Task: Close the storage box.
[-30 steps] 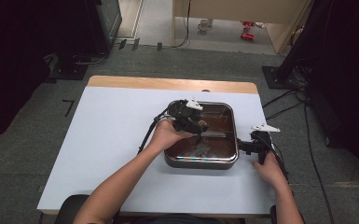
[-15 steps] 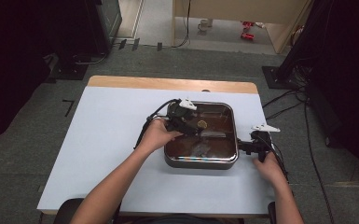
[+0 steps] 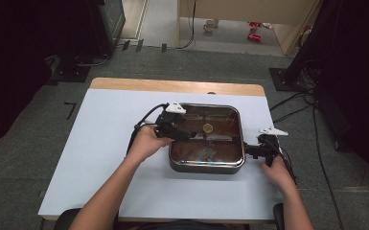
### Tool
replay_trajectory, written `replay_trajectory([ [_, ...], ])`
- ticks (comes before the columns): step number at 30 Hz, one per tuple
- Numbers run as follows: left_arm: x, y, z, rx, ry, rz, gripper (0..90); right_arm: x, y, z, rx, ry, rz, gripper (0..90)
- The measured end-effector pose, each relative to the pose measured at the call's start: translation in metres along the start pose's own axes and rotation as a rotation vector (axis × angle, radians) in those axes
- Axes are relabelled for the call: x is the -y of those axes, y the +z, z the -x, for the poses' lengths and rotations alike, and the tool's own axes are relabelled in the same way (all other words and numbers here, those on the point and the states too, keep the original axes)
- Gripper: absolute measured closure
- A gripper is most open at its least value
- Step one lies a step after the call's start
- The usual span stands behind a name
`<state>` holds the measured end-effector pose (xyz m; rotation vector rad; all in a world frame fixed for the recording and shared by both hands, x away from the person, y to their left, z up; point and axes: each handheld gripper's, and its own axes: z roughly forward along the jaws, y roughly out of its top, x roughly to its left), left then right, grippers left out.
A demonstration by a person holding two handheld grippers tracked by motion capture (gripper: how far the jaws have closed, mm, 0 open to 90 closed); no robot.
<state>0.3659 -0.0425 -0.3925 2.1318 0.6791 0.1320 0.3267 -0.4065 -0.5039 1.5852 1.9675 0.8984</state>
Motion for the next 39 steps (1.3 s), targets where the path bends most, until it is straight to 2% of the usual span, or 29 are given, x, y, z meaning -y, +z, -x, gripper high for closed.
replay_trajectory([
  [6,0.010,-0.020,-0.003,-0.041,0.005,0.012,29.1,0.000,0.000,0.000,-0.002,0.000,0.000,13.5],
  [13,0.028,-0.035,-0.013,-0.071,-0.024,0.015,29.2,0.000,0.000,0.000,-0.002,0.001,0.001,13.5],
  [22,0.048,-0.045,-0.020,-0.097,-0.045,0.025,29.3,0.000,0.000,0.000,-0.002,0.001,0.001,13.5],
  [31,0.065,-0.053,-0.025,-0.133,-0.044,0.025,29.3,0.000,0.000,0.000,-0.003,0.001,0.001,13.5],
  [39,0.087,-0.055,-0.026,-0.151,-0.050,0.022,29.0,0.000,0.000,0.000,-0.003,0.002,0.001,13.5],
])
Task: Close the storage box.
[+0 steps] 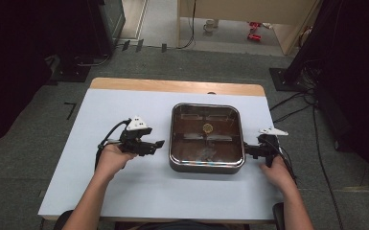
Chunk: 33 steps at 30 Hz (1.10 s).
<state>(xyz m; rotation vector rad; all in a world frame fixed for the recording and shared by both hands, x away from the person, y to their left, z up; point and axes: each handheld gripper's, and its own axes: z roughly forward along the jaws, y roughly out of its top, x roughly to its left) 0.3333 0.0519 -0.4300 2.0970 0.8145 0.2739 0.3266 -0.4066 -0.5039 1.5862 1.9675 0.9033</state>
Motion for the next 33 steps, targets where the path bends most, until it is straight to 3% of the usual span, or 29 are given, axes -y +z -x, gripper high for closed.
replay_trajectory([
  [4,0.009,0.000,0.001,0.010,0.000,0.007,28.2,0.000,0.000,0.000,0.000,-0.001,0.000,13.4],
  [11,0.024,-0.001,0.005,-0.003,0.035,-0.008,28.1,0.000,0.000,0.000,0.000,0.000,0.000,13.5],
  [16,0.035,0.001,0.006,-0.013,0.039,-0.035,27.7,0.000,0.000,0.000,0.000,0.000,0.000,13.5],
  [22,0.049,0.001,0.007,0.016,0.011,-0.065,27.5,0.000,0.000,0.000,0.000,0.000,0.000,13.5],
  [27,0.056,0.003,0.005,0.003,0.022,-0.093,27.5,0.000,0.000,0.000,0.000,0.001,0.000,13.5],
  [31,0.060,0.006,0.001,0.024,0.017,-0.114,26.2,0.000,0.000,0.000,0.000,0.001,0.000,13.4],
  [33,0.062,0.008,0.000,0.010,0.026,-0.126,26.2,0.000,0.000,0.000,0.000,0.001,0.000,13.5],
])
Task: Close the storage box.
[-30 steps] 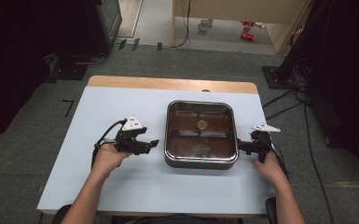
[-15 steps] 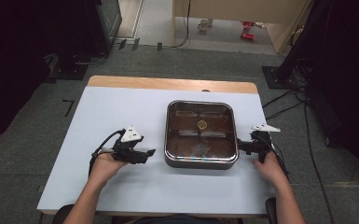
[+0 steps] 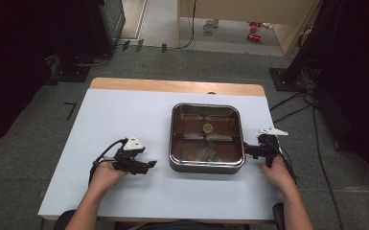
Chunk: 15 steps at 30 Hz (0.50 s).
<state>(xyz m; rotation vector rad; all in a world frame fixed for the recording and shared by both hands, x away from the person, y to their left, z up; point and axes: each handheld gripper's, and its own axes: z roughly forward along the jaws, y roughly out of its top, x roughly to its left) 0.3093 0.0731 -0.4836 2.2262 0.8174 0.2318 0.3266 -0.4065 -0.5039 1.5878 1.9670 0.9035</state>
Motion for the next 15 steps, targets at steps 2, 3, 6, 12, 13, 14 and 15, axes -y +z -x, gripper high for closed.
replay_trajectory([
  [2,0.0017,0.0030,-0.0009,-0.015,0.015,-0.026,26.2,0.0000,0.0000,0.0000,0.000,0.000,0.000,13.5],
  [3,0.0028,0.0050,-0.0011,-0.018,0.024,-0.033,26.2,0.0000,0.0000,0.0000,0.000,0.000,0.000,13.5],
  [6,0.0033,0.0057,-0.0009,-0.016,0.043,-0.027,24.7,0.0000,0.0000,0.0000,0.000,0.000,0.000,13.5],
  [12,0.0060,0.0082,0.0031,-0.032,0.061,-0.016,20.4,0.0000,0.0000,0.0000,0.000,0.000,0.000,13.5],
  [13,0.0074,0.0082,0.0034,-0.034,0.059,-0.008,20.0,0.0000,0.0000,0.0000,0.000,0.000,0.000,13.5],
  [14,0.0080,0.0083,0.0037,-0.035,0.057,-0.002,19.8,0.0000,0.0000,0.0000,0.000,0.000,0.000,13.5],
  [15,0.0081,0.0083,0.0037,-0.034,0.055,-0.001,19.8,0.0000,0.0000,0.0000,0.000,-0.001,0.000,13.5],
])
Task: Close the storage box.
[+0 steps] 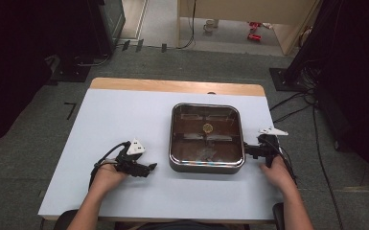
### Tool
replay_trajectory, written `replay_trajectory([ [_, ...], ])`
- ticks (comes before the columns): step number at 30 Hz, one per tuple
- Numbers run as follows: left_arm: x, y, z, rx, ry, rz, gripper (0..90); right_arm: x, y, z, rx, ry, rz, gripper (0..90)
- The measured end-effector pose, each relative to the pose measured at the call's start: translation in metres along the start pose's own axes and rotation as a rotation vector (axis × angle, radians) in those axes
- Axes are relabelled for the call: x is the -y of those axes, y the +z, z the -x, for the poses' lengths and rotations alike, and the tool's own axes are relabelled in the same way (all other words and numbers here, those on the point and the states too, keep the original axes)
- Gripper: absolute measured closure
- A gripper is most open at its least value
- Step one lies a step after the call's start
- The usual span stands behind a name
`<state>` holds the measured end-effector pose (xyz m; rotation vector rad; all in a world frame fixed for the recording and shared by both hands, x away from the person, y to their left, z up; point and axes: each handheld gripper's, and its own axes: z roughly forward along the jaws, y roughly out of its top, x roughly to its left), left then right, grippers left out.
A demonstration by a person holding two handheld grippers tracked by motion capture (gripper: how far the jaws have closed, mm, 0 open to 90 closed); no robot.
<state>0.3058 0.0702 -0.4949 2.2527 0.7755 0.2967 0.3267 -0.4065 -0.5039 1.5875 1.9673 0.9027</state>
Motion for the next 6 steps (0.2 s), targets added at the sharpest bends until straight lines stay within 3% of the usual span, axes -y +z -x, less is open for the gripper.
replay_trajectory([
  [6,-0.0003,0.0004,0.0009,-0.004,-0.003,0.002,18.9,0.0000,0.0000,0.0000,0.000,0.000,0.000,13.5],
])
